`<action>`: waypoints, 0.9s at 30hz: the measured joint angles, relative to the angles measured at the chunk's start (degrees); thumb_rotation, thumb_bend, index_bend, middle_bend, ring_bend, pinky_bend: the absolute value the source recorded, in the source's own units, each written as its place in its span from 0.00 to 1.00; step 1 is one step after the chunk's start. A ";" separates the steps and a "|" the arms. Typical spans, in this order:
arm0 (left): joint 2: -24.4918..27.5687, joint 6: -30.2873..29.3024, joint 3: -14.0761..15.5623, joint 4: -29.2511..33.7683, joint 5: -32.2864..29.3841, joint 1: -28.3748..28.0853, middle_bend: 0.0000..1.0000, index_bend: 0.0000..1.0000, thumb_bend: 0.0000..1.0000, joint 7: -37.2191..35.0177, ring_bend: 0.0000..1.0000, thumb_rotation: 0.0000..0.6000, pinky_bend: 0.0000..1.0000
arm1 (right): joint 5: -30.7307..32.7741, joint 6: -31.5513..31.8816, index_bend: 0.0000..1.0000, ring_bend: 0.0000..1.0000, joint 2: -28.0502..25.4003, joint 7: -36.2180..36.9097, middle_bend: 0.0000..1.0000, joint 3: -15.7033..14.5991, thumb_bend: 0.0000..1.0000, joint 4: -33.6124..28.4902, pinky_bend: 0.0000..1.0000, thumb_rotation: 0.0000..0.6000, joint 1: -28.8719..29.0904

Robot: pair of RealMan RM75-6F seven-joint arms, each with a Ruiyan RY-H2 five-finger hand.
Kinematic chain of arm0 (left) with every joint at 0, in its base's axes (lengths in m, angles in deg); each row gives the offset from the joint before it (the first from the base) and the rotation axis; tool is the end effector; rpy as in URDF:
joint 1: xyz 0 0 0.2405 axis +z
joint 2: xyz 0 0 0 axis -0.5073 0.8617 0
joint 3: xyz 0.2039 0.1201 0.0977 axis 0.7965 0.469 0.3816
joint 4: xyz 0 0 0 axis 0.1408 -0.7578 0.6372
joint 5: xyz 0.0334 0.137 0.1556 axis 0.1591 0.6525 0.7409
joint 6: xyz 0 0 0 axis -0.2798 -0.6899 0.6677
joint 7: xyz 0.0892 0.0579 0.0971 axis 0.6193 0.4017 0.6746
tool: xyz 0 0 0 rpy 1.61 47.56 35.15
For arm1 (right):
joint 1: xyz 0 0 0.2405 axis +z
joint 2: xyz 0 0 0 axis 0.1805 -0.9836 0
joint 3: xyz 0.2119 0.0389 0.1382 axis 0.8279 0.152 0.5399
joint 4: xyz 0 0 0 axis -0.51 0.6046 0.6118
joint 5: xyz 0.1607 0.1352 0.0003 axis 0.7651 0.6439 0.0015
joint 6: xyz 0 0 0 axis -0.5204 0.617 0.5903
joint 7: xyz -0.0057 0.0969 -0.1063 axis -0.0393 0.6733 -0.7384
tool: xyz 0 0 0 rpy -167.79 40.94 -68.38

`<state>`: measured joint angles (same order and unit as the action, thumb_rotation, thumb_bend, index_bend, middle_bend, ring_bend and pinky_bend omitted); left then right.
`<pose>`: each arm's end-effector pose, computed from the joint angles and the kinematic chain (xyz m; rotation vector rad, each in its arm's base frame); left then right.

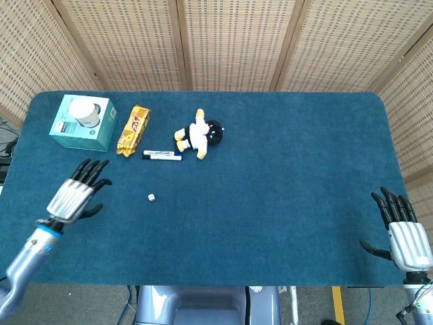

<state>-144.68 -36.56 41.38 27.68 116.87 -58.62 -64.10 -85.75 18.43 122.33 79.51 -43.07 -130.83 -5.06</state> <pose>-0.2683 0.3049 0.0720 -1.8881 -0.6257 -0.8573 -0.3198 -0.1873 0.1614 1.3918 -0.9006 0.9447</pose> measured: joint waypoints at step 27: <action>-18.92 10.42 -0.81 -15.46 -3.43 -9.51 0.00 0.40 0.32 7.04 0.00 1.00 0.00 | 1.98 -2.29 0.00 0.00 0.64 -0.57 0.00 0.57 0.13 0.66 0.00 1.00 0.92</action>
<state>-163.60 -26.14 40.57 12.22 113.44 -68.13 -57.06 -83.77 16.14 122.97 78.94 -42.50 -130.17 -4.14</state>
